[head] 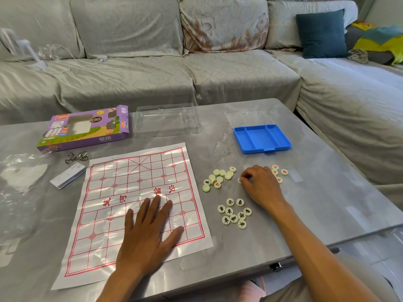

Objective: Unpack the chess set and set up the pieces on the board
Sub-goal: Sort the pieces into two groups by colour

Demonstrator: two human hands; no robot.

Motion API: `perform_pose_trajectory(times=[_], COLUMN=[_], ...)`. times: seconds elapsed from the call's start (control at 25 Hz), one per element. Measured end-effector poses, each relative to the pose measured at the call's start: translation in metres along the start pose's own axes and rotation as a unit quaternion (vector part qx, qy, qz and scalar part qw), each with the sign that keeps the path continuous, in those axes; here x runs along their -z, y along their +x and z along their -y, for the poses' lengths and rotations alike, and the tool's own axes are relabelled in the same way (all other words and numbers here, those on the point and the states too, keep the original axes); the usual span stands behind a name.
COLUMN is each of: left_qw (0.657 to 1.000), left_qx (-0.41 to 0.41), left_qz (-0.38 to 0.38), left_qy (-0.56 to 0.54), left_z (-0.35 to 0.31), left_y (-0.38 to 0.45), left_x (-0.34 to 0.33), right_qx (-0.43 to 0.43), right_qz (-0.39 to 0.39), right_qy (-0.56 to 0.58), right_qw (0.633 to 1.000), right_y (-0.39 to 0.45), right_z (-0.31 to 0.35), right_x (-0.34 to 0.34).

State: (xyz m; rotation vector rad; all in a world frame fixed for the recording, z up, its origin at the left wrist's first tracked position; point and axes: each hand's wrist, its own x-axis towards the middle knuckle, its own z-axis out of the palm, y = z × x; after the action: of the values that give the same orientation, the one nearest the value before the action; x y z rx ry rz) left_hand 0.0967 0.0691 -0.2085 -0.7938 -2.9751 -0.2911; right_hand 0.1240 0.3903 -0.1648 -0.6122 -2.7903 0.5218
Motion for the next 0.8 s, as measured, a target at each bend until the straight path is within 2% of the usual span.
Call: perform_pose_trajectory(times=[0.12,0.24,0.28,0.36,0.48,0.6,0.8], left_qw=[1.0,1.0,1.0,1.0,1.0,1.0,1.0], left_qx=[0.001,0.002,0.003,0.002,-0.002,-0.001,0.0], left_qz=[0.0,-0.004,-0.005,-0.006,-0.004,0.0,-0.003], left_qy=[-0.002,-0.004,-0.004,-0.002,0.0,0.004,0.004], left_z=[0.0,-0.001,-0.001,0.0,0.0,0.0,0.001], left_y=[0.0,0.0,0.0,-0.001,0.0,0.0,0.0], left_x=[0.0,0.001,0.001,0.001,-0.001,-0.002,-0.002], right_qx=[0.004,-0.01,0.003,0.045,0.099,0.086,0.013], right_qz=[0.046,0.148,0.143,0.084,0.084,0.08,0.078], right_qy=[0.0,0.047,0.043,0.018,-0.067,-0.06,0.025], right_qw=[0.999,0.988,0.989,0.995,0.989,0.991,0.997], right_y=[-0.001,0.0,-0.002,-0.004,-0.003,-0.001,0.002], right_z=[0.006,0.013,0.017,0.022,0.026,0.028,0.021], right_x=[0.007,0.015,0.015,0.012,0.002,0.0,-0.003])
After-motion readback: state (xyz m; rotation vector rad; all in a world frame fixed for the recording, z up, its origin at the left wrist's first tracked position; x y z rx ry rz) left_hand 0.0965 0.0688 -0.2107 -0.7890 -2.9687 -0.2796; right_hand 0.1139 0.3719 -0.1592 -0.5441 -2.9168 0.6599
